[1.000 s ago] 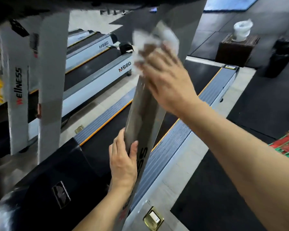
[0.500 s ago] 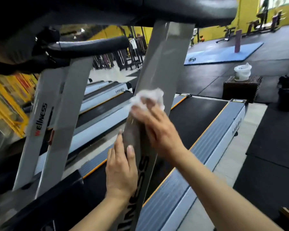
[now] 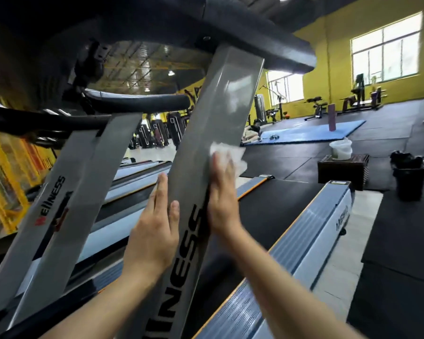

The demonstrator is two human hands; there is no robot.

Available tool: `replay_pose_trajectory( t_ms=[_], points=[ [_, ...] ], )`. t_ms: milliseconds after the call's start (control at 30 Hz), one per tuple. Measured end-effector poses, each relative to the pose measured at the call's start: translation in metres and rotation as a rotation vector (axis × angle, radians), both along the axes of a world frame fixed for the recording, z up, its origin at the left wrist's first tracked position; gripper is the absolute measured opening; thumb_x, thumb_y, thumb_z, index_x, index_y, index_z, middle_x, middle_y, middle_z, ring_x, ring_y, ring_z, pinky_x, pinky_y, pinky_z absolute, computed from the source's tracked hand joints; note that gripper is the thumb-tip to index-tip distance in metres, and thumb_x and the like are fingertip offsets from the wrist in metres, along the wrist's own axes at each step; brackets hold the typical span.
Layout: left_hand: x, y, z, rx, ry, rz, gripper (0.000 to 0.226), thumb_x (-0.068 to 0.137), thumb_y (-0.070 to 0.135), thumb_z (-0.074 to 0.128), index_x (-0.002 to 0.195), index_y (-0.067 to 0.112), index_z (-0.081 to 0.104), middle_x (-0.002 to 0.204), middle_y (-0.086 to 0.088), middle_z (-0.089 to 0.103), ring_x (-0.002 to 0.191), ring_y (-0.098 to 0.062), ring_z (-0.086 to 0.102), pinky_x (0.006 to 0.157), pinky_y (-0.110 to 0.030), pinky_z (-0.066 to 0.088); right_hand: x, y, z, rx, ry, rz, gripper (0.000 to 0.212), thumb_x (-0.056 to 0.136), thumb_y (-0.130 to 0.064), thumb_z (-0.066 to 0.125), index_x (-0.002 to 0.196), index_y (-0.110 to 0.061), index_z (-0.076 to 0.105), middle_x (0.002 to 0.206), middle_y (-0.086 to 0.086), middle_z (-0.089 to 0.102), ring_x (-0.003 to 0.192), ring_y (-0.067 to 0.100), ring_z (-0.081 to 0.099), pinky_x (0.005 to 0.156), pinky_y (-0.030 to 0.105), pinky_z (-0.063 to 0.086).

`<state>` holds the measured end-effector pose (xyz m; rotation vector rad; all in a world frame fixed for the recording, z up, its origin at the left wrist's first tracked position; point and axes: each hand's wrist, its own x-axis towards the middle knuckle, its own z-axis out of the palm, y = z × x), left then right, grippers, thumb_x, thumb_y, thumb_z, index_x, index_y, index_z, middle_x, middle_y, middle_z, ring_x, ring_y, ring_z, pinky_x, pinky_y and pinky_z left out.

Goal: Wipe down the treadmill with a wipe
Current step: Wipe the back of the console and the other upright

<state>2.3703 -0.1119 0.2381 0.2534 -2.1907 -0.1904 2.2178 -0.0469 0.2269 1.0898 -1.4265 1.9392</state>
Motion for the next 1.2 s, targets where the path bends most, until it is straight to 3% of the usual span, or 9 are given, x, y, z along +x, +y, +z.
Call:
replay_pose_trajectory(
  t_ms=[133,300,400,467,633,800,933,1067,1200],
  points=[
    [0.001,0.000,0.000,0.019,-0.034,0.009,0.064,0.103,0.053,0.018,0.163,0.038,0.002,0.169,0.006,0.021,0.140,-0.029,0.049,0.096,-0.054,0.053,-0.045,0.005,0.063,-0.091,-0.352,0.024,0.063,0.094,-0.017,0.033,0.156,-0.027,0.035,0.165,-0.004,0.027,0.153,0.013,0.023,0.125,0.041,0.021],
    [0.001,0.004,0.002,0.023,-0.011,0.033,0.068,0.101,0.051,0.019,0.164,0.028,0.013,0.168,0.003,0.027,0.138,-0.030,0.051,0.093,-0.048,0.052,0.030,0.006,-0.008,-0.046,-0.413,0.042,0.055,0.107,-0.006,0.034,0.158,-0.028,0.031,0.165,-0.009,0.027,0.151,0.006,0.023,0.125,0.039,0.023],
    [0.000,0.001,0.001,-0.020,0.025,0.050,0.060,0.106,0.045,0.024,0.164,0.027,0.019,0.165,0.003,0.034,0.134,-0.030,0.054,0.087,-0.047,0.053,0.030,0.018,0.019,0.064,-0.056,-0.099,0.075,0.088,0.012,0.033,0.154,-0.024,0.041,0.163,-0.006,0.031,0.153,0.006,0.019,0.126,0.041,0.021],
    [-0.001,0.000,-0.001,-0.020,0.032,0.052,0.059,0.107,0.042,0.031,0.163,0.023,0.023,0.161,-0.001,0.040,0.132,-0.031,0.056,0.087,-0.047,0.053,0.018,0.018,0.061,0.221,0.273,-0.215,0.067,0.084,0.007,0.035,0.143,-0.019,0.056,0.160,0.004,0.037,0.154,0.013,0.017,0.126,0.048,0.018],
    [0.004,-0.001,0.001,0.078,0.092,0.044,0.057,0.101,0.043,0.047,0.149,0.012,0.045,0.141,-0.008,0.056,0.119,-0.035,0.061,0.085,-0.046,0.052,0.014,0.018,0.099,0.486,0.487,-0.430,0.043,0.094,-0.018,0.031,0.101,-0.010,0.073,0.129,0.014,0.065,0.139,0.031,0.047,0.124,0.048,0.021],
    [0.041,-0.004,-0.029,0.274,0.106,0.093,0.060,0.094,0.050,0.054,0.137,0.009,0.051,0.130,-0.013,0.059,0.116,-0.037,0.059,0.089,-0.045,0.050,0.075,0.017,0.023,0.641,0.780,-0.298,0.038,0.089,-0.010,0.040,0.108,-0.012,0.073,0.118,0.011,0.069,0.130,0.029,0.055,0.123,0.046,0.023],
    [0.114,-0.004,-0.117,0.257,-0.014,0.233,0.074,0.095,0.063,0.044,0.146,0.010,0.046,0.134,-0.009,0.060,0.119,-0.033,0.060,0.094,-0.047,0.053,0.075,0.026,0.016,0.767,1.013,-0.182,0.040,0.094,-0.015,0.038,0.116,-0.013,0.071,0.120,0.012,0.067,0.122,0.034,0.058,0.103,0.052,0.047],
    [0.136,-0.004,-0.144,0.248,-0.102,0.281,0.074,0.098,0.065,0.032,0.158,0.022,0.026,0.142,-0.005,0.057,0.122,-0.028,0.059,0.090,-0.047,0.055,0.035,0.027,0.057,0.583,0.677,-0.418,0.043,0.094,-0.009,0.039,0.128,-0.014,0.066,0.143,0.013,0.056,0.144,0.032,0.041,0.120,0.053,0.030],
    [0.131,-0.001,-0.144,0.219,-0.091,0.326,0.070,0.099,0.060,0.035,0.156,0.020,0.030,0.135,-0.005,0.061,0.112,-0.029,0.064,0.078,-0.046,0.057,0.081,0.006,-0.007,0.410,0.485,-0.283,0.049,0.095,0.002,0.037,0.139,-0.006,0.058,0.155,0.017,0.043,0.151,0.034,0.026,0.122,0.054,0.023]
  ],
)
